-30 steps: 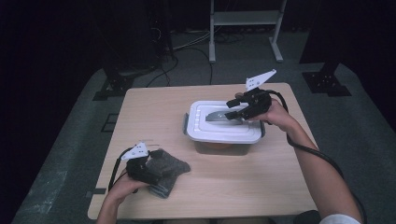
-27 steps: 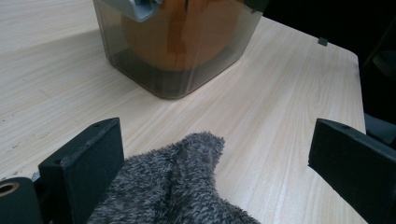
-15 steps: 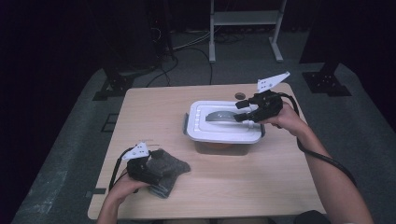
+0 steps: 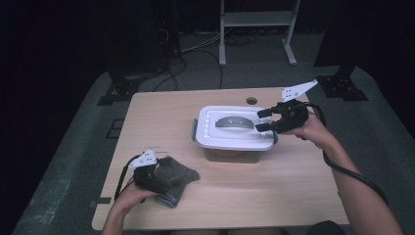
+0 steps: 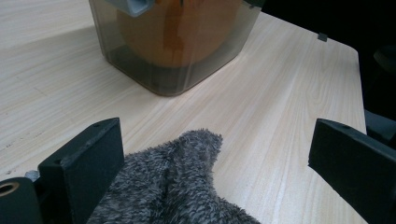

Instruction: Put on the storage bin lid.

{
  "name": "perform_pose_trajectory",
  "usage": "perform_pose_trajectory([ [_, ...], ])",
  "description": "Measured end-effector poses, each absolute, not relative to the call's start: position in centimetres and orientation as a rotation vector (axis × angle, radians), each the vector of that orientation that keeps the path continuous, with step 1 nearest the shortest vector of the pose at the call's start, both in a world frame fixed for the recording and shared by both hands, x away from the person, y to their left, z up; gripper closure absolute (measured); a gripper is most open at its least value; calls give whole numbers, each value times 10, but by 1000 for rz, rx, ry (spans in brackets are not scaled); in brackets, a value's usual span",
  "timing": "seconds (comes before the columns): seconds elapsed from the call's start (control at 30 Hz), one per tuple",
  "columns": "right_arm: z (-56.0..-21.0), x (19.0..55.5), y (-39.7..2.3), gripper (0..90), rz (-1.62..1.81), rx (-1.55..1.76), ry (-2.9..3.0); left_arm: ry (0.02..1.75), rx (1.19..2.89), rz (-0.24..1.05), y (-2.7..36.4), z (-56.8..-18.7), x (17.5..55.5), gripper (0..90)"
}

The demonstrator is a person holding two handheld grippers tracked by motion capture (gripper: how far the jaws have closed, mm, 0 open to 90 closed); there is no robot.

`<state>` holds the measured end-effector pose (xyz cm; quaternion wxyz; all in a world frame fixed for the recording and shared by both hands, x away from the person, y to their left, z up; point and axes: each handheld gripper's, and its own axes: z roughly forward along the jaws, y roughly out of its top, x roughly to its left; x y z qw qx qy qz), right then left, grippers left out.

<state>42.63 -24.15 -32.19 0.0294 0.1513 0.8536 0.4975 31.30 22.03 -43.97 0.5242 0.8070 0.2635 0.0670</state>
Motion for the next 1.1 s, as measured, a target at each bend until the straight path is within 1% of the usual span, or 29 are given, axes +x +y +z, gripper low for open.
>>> perform_pose_trajectory([
  [1.1, -354, 388, -295, 372, 1592, 596, 2589, 634, 1932, 155, 218, -440, 312, 26],
])
